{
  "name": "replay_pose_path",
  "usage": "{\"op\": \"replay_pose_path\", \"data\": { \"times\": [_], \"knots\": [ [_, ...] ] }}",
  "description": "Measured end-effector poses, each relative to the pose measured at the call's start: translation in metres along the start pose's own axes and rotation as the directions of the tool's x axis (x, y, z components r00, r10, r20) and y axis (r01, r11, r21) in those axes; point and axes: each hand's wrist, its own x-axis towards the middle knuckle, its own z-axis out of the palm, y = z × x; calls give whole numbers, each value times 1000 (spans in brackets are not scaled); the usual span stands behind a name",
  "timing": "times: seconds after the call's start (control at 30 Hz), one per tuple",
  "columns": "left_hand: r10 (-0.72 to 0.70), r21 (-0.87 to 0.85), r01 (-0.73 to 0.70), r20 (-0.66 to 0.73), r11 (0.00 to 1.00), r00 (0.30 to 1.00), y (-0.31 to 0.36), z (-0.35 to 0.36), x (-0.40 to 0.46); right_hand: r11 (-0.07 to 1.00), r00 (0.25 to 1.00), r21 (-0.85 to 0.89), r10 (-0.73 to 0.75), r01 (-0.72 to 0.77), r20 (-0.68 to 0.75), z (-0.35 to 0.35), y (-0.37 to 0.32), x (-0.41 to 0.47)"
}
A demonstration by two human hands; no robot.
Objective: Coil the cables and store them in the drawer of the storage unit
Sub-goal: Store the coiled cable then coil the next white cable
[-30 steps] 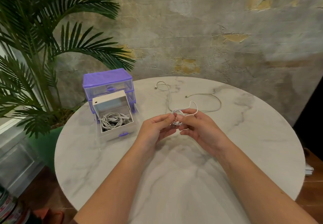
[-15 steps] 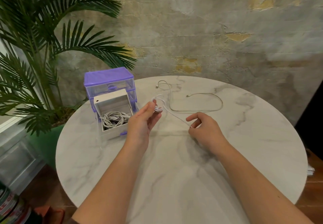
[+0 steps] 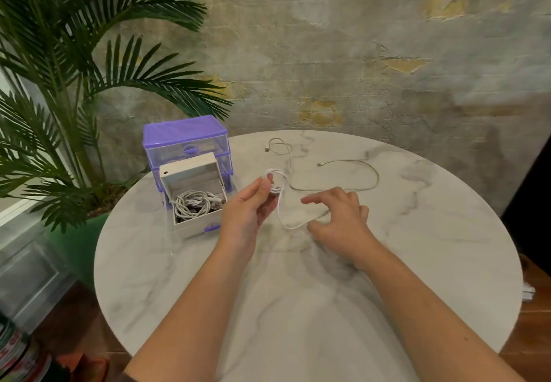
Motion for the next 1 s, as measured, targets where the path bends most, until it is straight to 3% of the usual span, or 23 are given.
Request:
{"op": "replay_pose_path", "data": {
  "times": [0.2, 0.33, 0.43, 0.6, 0.83, 1.0],
  "knots": [
    [13, 127, -18, 37, 992, 999, -9, 5, -3, 965, 997, 262, -12, -9, 75, -5, -12, -4],
    [-12, 128, 4, 62, 992, 998, -10, 7, -4, 906, 997, 418, 71, -67, 5, -9, -14, -4],
    [-39, 155, 20, 118, 988, 992, -12, 9, -8, 898, 992, 430, 119, -94, -31, -8, -12, -3],
    [-41, 161, 22, 114, 987, 993, -11, 9, -9, 842, 992, 525, 121, -125, 42, -6, -8, -2],
    [-31, 145, 15, 105, 989, 994, -9, 7, -8, 875, 994, 474, 108, -101, 13, -3, -6, 2],
    [-37, 181, 11, 139, 983, 990, -11, 8, -9, 675, 983, 716, 149, -179, 105, -3, -8, 4]
  ]
}}
